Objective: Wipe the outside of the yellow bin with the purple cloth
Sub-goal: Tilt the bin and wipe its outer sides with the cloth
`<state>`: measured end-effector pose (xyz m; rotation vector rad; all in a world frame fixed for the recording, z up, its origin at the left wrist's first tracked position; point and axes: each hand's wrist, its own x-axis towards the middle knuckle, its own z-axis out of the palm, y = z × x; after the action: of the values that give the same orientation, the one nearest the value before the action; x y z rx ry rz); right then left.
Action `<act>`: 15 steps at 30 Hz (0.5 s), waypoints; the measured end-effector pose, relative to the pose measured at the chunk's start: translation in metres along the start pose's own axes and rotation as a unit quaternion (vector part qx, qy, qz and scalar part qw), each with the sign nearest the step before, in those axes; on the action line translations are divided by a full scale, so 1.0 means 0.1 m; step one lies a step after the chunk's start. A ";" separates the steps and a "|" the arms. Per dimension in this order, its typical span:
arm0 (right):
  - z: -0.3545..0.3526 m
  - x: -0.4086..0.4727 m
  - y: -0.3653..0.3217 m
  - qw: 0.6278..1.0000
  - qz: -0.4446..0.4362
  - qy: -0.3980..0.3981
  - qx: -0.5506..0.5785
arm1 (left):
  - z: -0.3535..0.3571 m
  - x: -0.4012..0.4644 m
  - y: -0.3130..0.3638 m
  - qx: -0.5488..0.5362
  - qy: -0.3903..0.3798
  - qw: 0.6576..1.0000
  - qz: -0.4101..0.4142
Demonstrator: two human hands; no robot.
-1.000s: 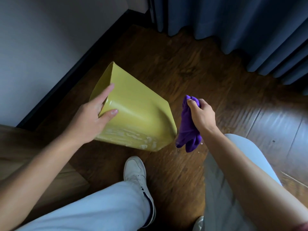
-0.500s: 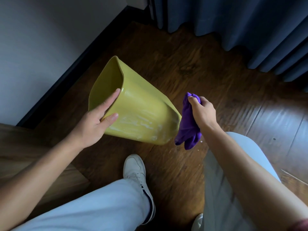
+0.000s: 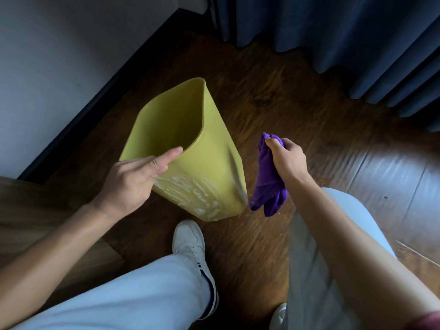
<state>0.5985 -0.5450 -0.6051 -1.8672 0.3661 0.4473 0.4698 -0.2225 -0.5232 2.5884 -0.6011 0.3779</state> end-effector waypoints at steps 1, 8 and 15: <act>-0.01 0.00 0.00 1.000 -0.001 -0.001 0.002 | 0.00 0.01 0.02 0.014 0.028 0.999 0.009; -0.09 -0.03 -0.02 1.000 -0.011 0.015 0.015 | -0.09 0.13 -0.05 0.033 0.097 0.991 -0.088; -0.10 0.00 0.02 1.000 0.000 0.021 0.010 | -0.10 0.26 -0.05 -0.054 0.085 0.956 -0.277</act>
<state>0.5990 -0.5553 -0.6033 -1.8596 0.3980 0.4037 0.4931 -0.2223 -0.5071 2.4497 0.1673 0.3582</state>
